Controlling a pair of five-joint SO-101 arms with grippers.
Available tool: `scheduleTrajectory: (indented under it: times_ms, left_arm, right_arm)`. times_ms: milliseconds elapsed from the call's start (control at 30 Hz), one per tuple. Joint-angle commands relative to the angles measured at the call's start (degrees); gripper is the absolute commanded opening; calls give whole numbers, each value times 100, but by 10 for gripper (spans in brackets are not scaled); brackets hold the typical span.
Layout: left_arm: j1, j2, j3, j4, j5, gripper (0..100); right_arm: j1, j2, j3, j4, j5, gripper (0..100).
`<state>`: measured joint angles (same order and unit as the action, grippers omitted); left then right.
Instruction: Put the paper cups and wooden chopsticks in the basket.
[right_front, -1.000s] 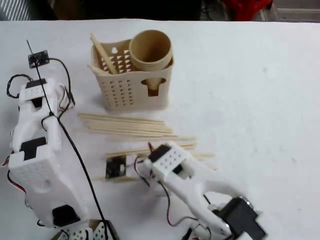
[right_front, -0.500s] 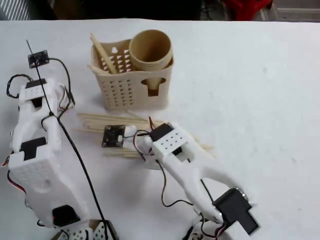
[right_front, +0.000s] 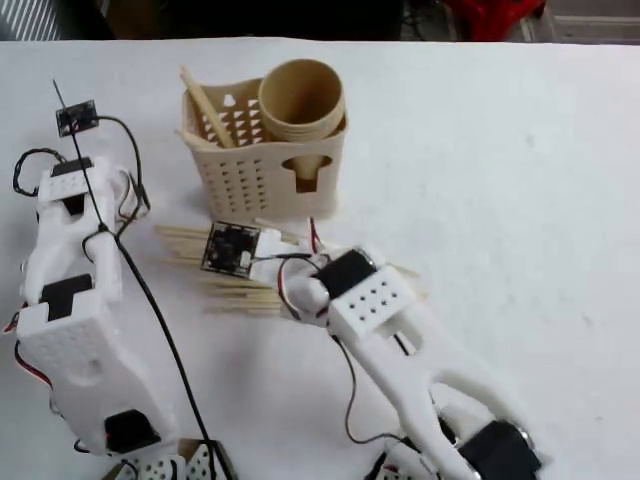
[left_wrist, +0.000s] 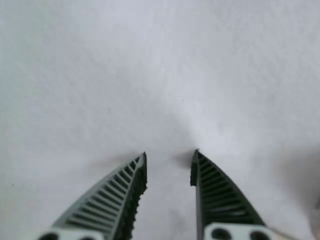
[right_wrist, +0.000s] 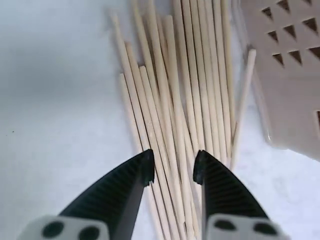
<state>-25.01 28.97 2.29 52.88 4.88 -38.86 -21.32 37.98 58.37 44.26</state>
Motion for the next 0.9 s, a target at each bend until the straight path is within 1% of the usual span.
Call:
scheduleTrajectory:
  times_ms: [0, 100, 167, 533, 733, 867]
  left_arm:
    - [40, -75, -53, -88, -18, 158]
    - [40, -75, -53, -88, -18, 158]
    - [40, -75, -53, -88, -18, 158]
    - [40, -75, -53, -88, -26, 158]
    - [40, -75, -53, -79, -26, 158]
    - [40, -75, -53, -70, -26, 158]
  right_arm:
    - [57, 778, -264, -690, -53, 152]
    - [57, 1367, -264, -1235, -53, 152]
    - [57, 1587, -264, -1420, -53, 152]
    - [57, 1789, -237, -1508, -53, 151]
    - [66, 1798, 0, -1851, -53, 152]
    - [57, 1798, 18, -1851, -53, 152]
